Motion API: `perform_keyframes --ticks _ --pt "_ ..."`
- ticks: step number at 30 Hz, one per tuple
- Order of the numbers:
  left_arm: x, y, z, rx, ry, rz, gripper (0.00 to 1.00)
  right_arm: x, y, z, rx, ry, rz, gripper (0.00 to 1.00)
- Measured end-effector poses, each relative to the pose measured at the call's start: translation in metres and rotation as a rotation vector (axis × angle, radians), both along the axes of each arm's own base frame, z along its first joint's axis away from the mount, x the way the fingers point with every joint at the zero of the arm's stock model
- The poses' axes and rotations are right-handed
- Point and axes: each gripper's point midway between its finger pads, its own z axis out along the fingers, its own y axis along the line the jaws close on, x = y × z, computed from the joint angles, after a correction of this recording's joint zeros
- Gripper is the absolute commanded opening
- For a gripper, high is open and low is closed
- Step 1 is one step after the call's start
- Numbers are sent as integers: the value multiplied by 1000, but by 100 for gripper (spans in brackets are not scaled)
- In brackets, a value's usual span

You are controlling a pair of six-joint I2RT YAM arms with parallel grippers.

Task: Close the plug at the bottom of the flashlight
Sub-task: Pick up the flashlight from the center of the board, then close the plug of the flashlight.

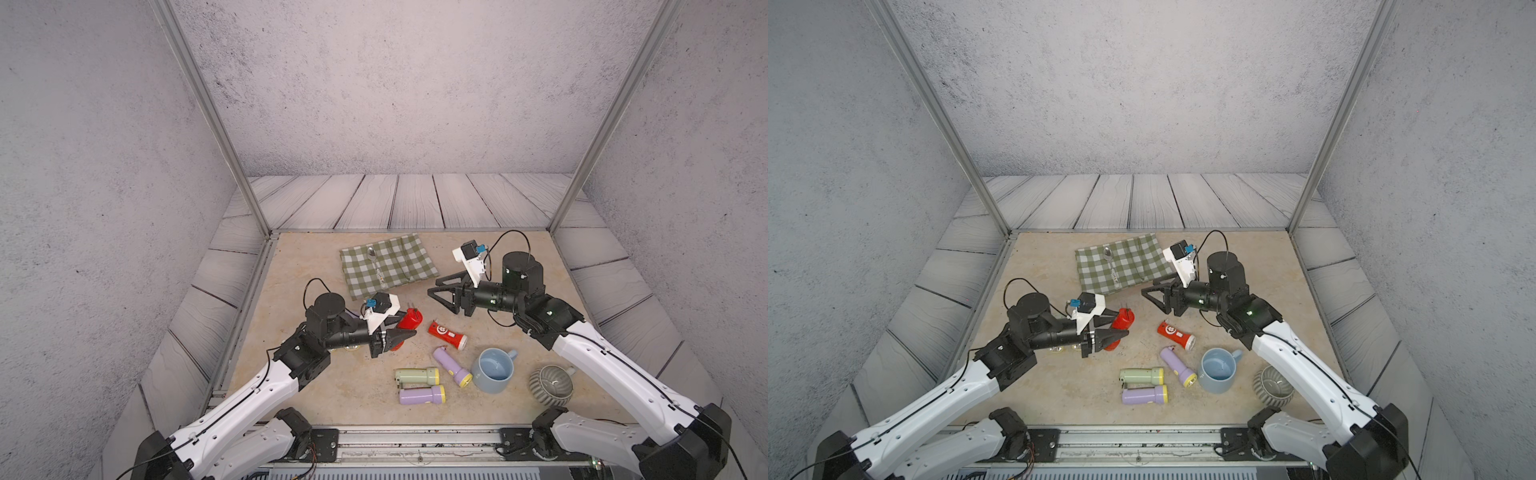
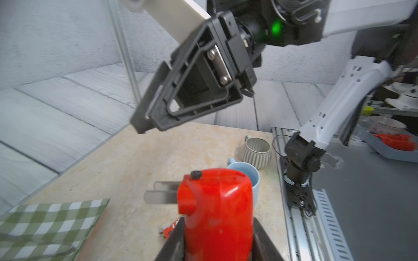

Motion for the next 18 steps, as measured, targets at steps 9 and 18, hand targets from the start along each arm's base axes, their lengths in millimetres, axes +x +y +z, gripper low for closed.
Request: perform_keyframes --ticks 9,18 --pt "-8 -10 23 -41 37 -194 0 -26 6 27 -32 -117 85 52" --pt "1 -8 32 -60 66 -240 0 -59 13 31 -215 -320 118 56"
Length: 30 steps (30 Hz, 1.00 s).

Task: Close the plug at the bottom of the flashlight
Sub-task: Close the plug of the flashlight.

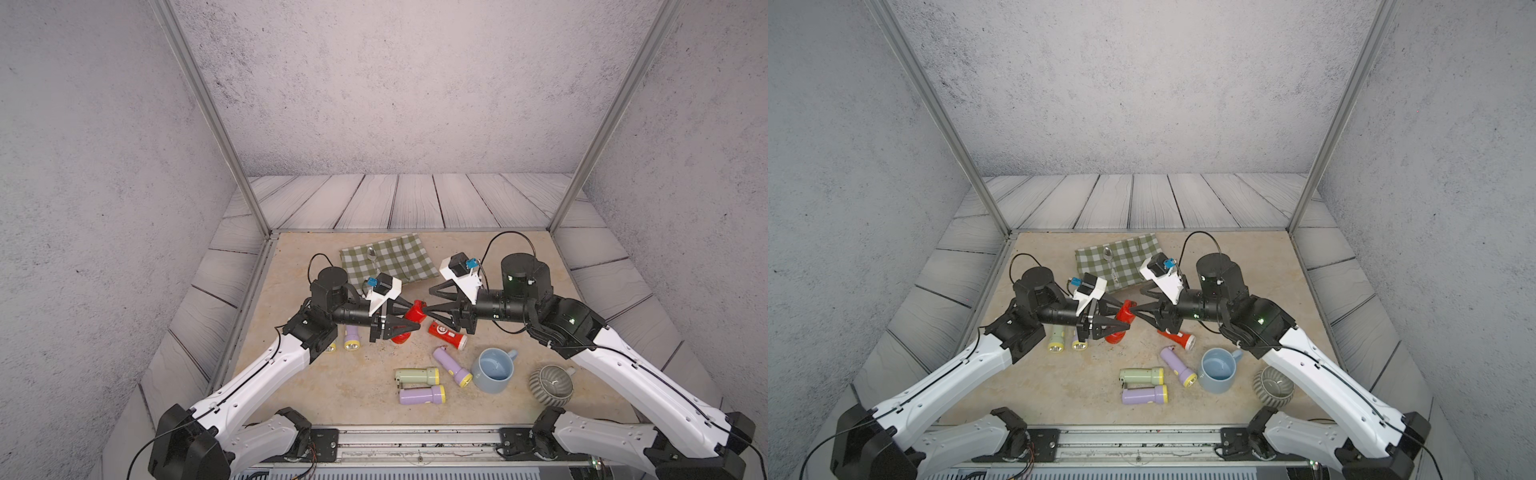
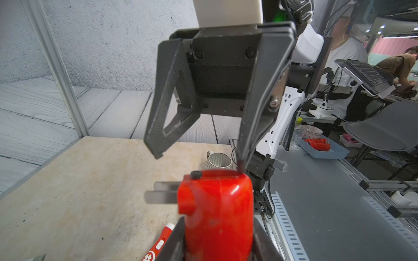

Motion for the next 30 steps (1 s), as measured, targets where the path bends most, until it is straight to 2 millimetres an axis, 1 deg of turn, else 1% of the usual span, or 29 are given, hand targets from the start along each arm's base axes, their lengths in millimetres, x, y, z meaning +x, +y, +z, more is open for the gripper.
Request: perform_keyframes --ticks 7,16,20,23,28,30 --pt "-3 1 2 -3 13 -24 0 -7 -1 3 -60 -76 3 56" --pt "-4 1 3 -4 20 -38 0 -22 4 8 -91 -94 51 56" --pt "-3 0 1 0 31 -44 0 -26 6 10 -89 -99 62 56" --pt "-3 0 0 2 37 -47 0 -26 8 8 -96 -94 67 55" --pt "-2 -1 -1 4 46 -50 0 -23 15 -5 -132 -73 71 54" --pt "-2 -1 -1 5 53 -53 0 -21 18 -9 -145 -72 68 49"
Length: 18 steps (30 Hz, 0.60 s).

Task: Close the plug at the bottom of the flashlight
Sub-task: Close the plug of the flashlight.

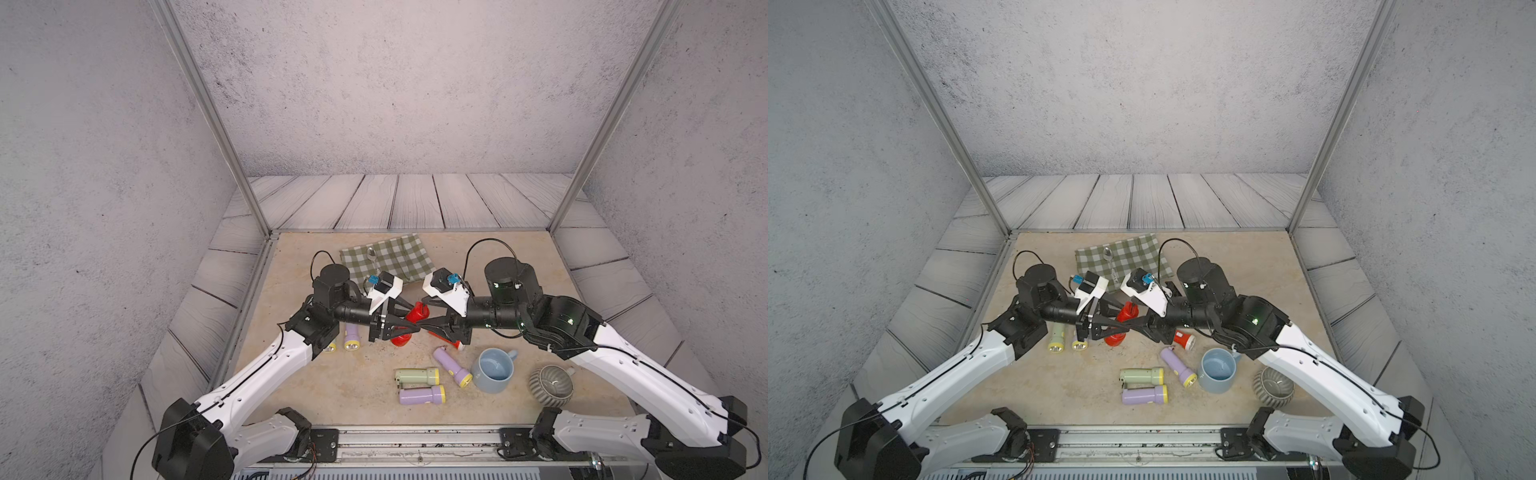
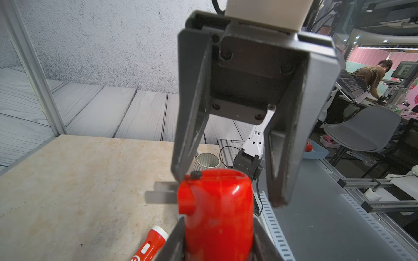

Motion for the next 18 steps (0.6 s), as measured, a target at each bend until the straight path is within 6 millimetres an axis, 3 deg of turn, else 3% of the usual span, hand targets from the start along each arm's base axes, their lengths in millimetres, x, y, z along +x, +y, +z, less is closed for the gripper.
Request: perform_keyframes --ticks 9,13,18 --pt "-2 -1 -3 5 22 -32 0 2 1 -3 -25 -33 -26 46" --pt "-2 -2 -3 6 27 -35 0 1 1 -5 -41 -51 -32 55" --pt "-2 -2 -2 5 25 -34 0 3 1 -5 -54 -75 -42 57"
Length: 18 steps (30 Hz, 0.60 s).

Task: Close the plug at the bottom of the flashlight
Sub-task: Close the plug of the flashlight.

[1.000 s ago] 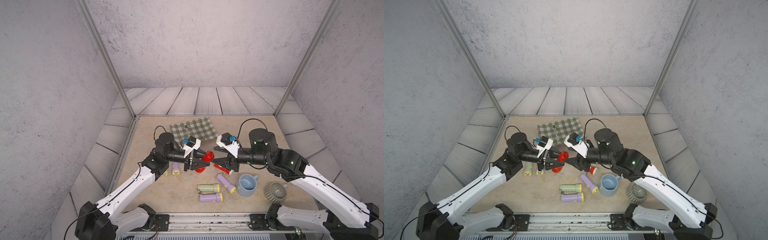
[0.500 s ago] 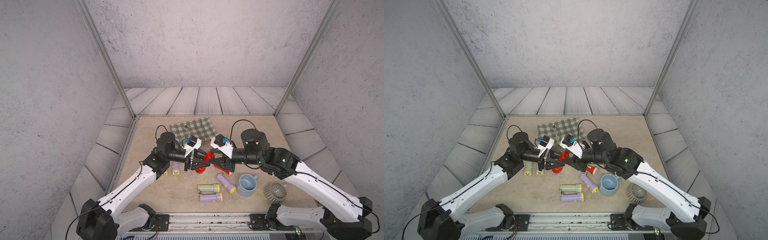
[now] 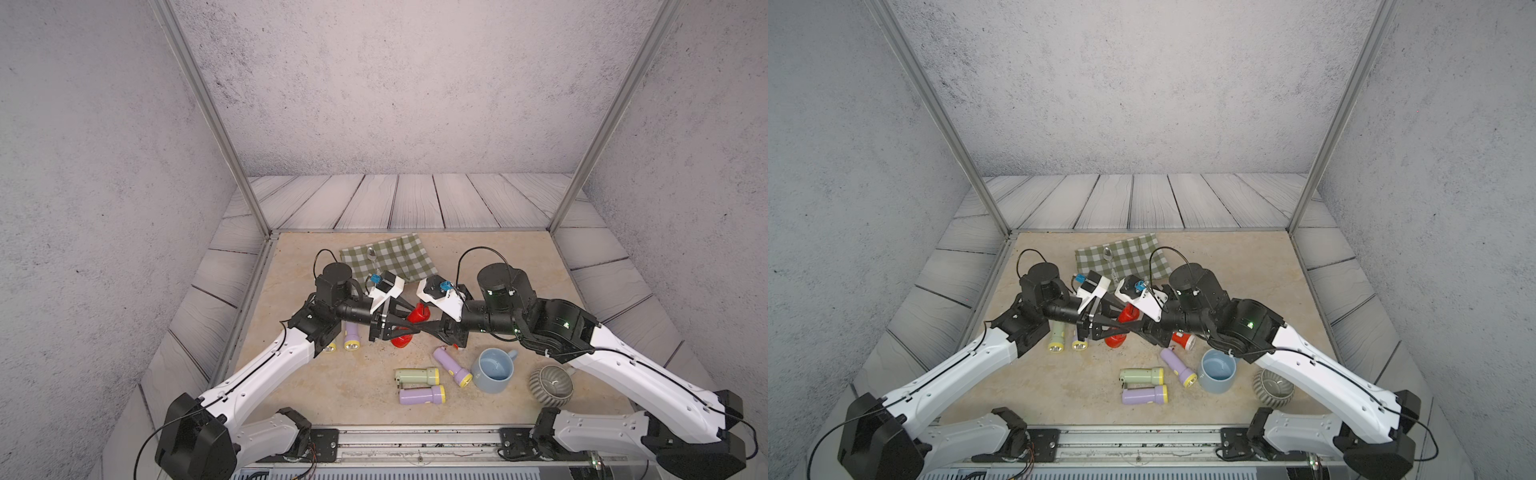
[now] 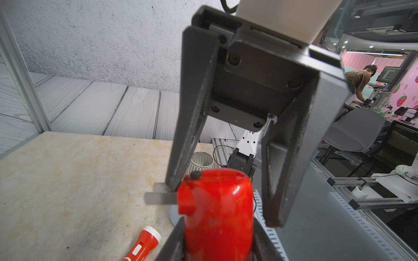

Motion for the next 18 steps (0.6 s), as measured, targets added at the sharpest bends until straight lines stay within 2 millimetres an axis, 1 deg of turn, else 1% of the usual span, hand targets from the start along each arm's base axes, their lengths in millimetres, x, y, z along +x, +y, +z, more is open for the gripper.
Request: perform_keyframes --ticks 9,14,18 --pt "0 0 0 0 0 -1 0 2 -5 0 -14 -23 -17 55" --pt "0 0 0 0 0 -1 0 0 -11 9 3 -40 -22 53" --pt "0 0 0 0 0 0 0 -1 -11 15 16 -43 -20 52"
